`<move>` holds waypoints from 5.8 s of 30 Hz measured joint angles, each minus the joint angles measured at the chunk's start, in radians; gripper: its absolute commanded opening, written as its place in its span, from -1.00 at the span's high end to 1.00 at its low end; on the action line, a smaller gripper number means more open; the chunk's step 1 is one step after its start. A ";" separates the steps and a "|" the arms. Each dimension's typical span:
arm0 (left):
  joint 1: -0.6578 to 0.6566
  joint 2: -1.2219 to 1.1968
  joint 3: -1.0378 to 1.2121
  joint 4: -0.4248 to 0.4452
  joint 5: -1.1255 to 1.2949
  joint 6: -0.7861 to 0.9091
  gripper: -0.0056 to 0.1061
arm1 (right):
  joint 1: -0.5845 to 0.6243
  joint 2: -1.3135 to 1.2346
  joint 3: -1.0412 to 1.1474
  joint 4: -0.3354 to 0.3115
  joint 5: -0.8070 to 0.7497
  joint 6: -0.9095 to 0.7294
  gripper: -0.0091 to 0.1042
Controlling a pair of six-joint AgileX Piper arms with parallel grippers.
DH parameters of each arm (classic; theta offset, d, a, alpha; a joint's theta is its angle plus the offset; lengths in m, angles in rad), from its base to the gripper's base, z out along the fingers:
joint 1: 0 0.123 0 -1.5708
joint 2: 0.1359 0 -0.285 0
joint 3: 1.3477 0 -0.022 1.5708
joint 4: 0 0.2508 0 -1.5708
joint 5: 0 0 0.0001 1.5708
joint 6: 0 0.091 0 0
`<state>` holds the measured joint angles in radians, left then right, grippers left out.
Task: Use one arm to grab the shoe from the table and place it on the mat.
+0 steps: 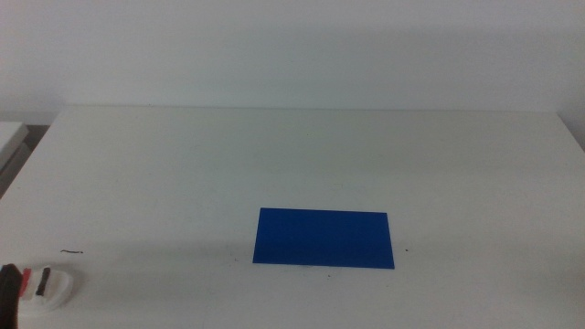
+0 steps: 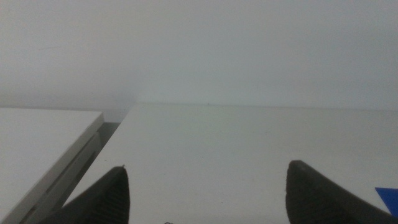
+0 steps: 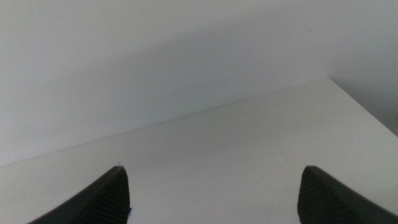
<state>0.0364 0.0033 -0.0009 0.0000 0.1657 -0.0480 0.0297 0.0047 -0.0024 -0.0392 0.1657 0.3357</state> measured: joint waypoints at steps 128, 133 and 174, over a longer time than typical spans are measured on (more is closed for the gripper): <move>-0.703 2.156 -1.762 -0.248 1.008 0.399 0.93 | 0.000 0.000 0.000 0.000 0.000 0.000 -0.56; -0.703 2.156 -1.762 -0.229 1.023 0.794 0.93 | 0.000 0.000 0.000 0.000 0.000 0.000 -0.56; -0.723 2.210 -1.766 -0.039 0.827 1.084 0.13 | 0.000 0.000 0.000 0.000 0.000 0.010 -0.56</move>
<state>-0.6868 2.2137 -1.7668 -0.0390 0.9931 1.0361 0.0297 0.0047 -0.0024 -0.0392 0.1657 0.3457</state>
